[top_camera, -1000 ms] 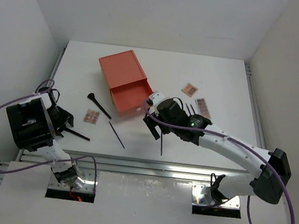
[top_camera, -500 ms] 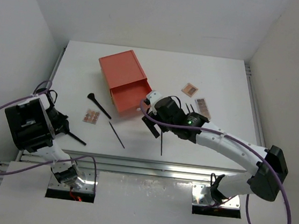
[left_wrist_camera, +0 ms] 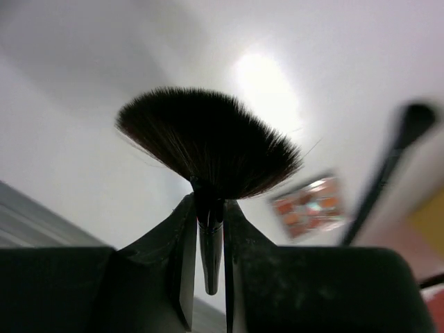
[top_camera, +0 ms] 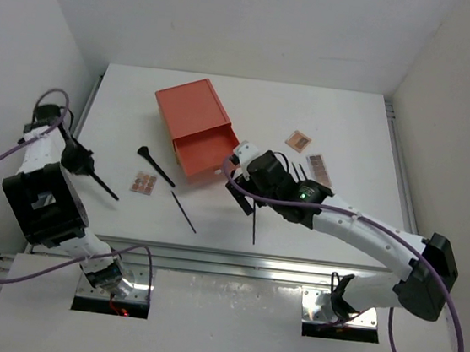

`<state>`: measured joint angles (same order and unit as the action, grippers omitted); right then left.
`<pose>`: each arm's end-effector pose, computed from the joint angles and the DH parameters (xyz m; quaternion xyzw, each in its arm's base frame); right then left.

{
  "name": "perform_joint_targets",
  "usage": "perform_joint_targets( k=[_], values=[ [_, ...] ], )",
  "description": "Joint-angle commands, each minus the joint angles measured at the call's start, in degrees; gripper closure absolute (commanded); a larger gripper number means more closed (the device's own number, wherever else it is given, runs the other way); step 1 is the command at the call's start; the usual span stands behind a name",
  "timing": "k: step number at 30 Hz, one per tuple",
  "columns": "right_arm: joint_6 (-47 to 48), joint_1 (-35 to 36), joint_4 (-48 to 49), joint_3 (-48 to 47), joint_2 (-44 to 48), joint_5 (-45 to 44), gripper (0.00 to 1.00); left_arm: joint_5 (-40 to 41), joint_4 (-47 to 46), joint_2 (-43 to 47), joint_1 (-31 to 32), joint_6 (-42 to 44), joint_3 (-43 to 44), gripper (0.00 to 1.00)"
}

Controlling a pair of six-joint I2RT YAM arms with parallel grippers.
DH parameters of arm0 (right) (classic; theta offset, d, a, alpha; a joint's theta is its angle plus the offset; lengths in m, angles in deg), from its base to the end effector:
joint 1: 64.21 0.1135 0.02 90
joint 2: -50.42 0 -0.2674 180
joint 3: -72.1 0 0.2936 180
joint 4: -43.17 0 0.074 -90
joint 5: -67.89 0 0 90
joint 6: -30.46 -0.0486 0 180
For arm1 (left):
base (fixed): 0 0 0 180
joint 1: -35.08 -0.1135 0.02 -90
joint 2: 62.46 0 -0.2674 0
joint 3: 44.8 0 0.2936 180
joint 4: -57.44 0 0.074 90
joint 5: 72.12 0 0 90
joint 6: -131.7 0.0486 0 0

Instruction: Organize the makeup

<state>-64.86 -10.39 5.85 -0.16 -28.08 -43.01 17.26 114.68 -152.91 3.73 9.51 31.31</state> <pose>0.2177 0.2683 0.2613 -0.3060 0.8534 0.0464 0.4195 0.2952 0.1792 0.1919 -0.5190 0.8397 -0.0065 0.1600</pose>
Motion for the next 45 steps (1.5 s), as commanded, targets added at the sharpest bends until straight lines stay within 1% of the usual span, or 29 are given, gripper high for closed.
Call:
perform_joint_targets(
  k=[1,2,3,4,5,6,9,10,12,13,15,17,18,19,21,23,26,28,29,33,38,39,40,41,43,44,45],
  values=[
    [1.54,0.41,4.33,2.54,4.05,-2.38,0.07,-5.60,0.95,5.29,2.34,6.15,11.60,1.00],
    [1.98,0.41,4.68,3.77,4.84,-2.91,0.06,-6.92,0.95,5.81,3.65,9.48,14.15,1.00],
    [2.24,0.41,5.56,5.08,5.28,-3.17,0.06,-10.15,0.95,5.82,7.24,11.77,16.70,1.00],
    [2.59,0.41,5.91,5.62,5.63,-3.70,0.04,-11.49,0.95,5.82,9.71,14.32,21.68,1.00],
    [3.21,0.41,7.22,7.71,6.94,-4.14,0.04,-12.03,0.35,5.82,12.69,16.95,24.08,1.00],
    [3.82,0.32,7.32,8.52,7.30,-5.19,0.03,-10.55,-0.36,5.82,20.20,22.46,26.19,1.00],
    [3.92,-0.56,8.20,11.15,9.24,-6.08,0.00,-6.16,-3.52,6.34,32.28,29.70,30.95,1.00],
    [3.74,-1.00,8.20,11.51,9.85,-5.99,0.00,-2.75,-4.66,6.34,39.11,32.77,31.74,1.00],
    [2.34,-2.14,7.50,12.39,10.65,-4.86,0.00,0.87,-7.21,4.77,45.04,36.64,32.53,1.00],
    [2.25,-2.23,7.24,12.74,11.00,-4.67,0.00,3.67,-7.22,3.72,49.85,37.80,33.15,1.00],
    [1.02,-2.84,6.36,13.09,11.53,-4.23,0.00,5.97,-7.74,-0.23,53.84,39.21,34.90,1.00],
    [-0.03,-2.93,5.48,14.06,12.31,-3.97,0.00,10.27,-8.27,-4.00,58.84,40.26,36.31,1.00],
    [-0.21,-2.93,4.52,14.32,12.49,-3.97,0.00,10.29,-8.27,-5.25,58.86,40.27,36.93,1.00],
    [-0.39,-3.02,4.51,14.50,12.84,-4.05,0.00,12.21,-8.27,-6.21,60.43,40.79,37.46,1.00],
    [-0.74,-3.02,3.81,15.46,14.07,-4.67,0.00,13.63,-8.27,-7.89,60.97,41.32,37.46,1.00],
    [-0.83,-3.29,3.55,16.17,15.30,-5.37,0.00,14.16,-8.27,-7.89,61.50,41.32,37.46,1.00],
    [-0.74,-3.64,3.72,18.18,17.06,-6.42,0.00,14.77,-8.27,-7.89,61.50,40.54,34.57,1.00],
    [-0.83,-3.99,3.98,18.80,17.59,-6.60,0.00,12.76,-8.27,-7.89,60.98,38.96,32.55,1.00],
    [-0.92,-4.08,3.90,18.89,17.94,-6.78,0.00,10.14,-8.27,-7.89,60.97,37.21,32.02,1.00],
    [-0.39,-4.25,3.98,18.19,16.71,-6.78,0.00,5.91,-8.27,-7.89,60.97,34.56,28.77,1.00],
    [0.31,-4.60,3.90,15.91,13.91,-6.43,0.00,5.19,-8.27,-7.89,60.36,33.33,27.00,0.99],
    [0.40,-4.52,3.90,15.38,13.55,-6.25,0.00,5.19,-8.27,-7.89,59.75,32.72,27.00,0.95],
    [0.57,-4.43,3.90,15.03,12.76,-5.99,0.00,5.19,-8.27,-8.50,59.22,32.71,27.00,0.93],
    [0.49,-4.60,3.81,14.42,12.58,-5.90,0.00,5.19,-7.58,-8.51,59.22,32.71,27.00,0.85],
    [0.32,-4.69,3.46,13.80,11.97,-5.72,0.00,5.19,-7.57,-9.13,59.22,32.71,27.00,0.64],
    [0.31,-4.87,3.20,13.36,11.62,-5.55,0.00,5.19,-6.96,-9.13,59.22,32.71,27.53,0.56],
    [-0.04,-5.30,3.28,13.18,11.27,-5.03,0.00,5.19,-6.96,-9.13,59.22,32.71,27.53,0.46]
  ],
)
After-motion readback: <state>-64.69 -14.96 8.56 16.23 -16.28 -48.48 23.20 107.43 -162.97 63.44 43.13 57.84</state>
